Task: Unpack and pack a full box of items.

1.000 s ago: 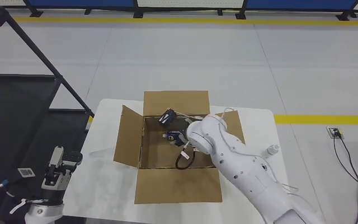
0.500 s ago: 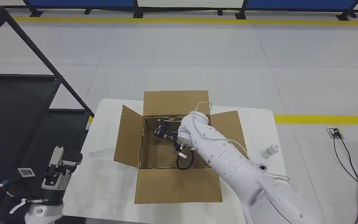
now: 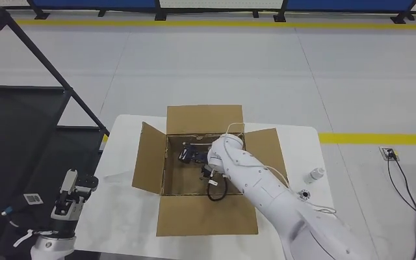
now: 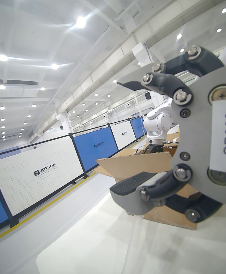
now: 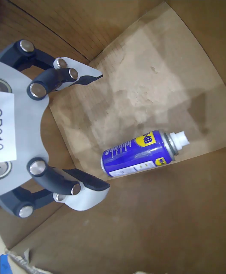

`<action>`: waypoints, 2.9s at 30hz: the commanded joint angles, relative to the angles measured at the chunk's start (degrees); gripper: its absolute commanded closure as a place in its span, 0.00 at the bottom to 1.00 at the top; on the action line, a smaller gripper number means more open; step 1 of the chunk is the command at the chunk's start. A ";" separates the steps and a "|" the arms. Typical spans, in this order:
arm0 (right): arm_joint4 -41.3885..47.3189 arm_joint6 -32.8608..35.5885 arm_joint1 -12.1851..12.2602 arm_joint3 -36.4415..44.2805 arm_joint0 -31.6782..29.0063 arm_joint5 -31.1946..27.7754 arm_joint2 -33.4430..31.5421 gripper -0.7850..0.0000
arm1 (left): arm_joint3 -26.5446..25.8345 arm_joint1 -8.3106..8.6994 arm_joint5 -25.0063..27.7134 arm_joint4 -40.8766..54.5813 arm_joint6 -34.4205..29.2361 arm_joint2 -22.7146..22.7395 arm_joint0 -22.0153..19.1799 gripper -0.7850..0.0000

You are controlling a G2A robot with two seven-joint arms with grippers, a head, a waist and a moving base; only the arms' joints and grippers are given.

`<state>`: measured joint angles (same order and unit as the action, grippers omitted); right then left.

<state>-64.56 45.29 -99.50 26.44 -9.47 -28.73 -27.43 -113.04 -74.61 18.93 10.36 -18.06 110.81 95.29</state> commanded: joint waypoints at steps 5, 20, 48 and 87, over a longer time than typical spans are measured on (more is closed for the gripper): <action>-3.51 -6.16 -0.31 -3.45 0.14 -2.78 0.94 0.00 | -0.39 0.12 1.97 -2.00 -1.52 -0.86 1.03 0.00; -10.73 -21.42 -0.35 -2.78 -1.83 -14.98 3.39 0.00 | -0.19 0.53 5.50 -5.32 -3.86 -2.07 2.13 0.00; -8.04 -23.44 -1.14 9.71 -6.67 -9.41 -0.77 0.00 | 1.03 1.12 7.76 -1.13 -2.91 0.56 3.66 0.00; -7.45 -16.26 -0.82 -4.40 -3.00 -7.75 -6.98 0.00 | 1.26 1.55 7.34 -0.42 -2.04 0.69 3.51 0.00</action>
<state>-72.00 28.67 -100.22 22.33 -12.59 -36.28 -34.44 -111.81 -73.07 26.39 10.02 -20.18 111.51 98.88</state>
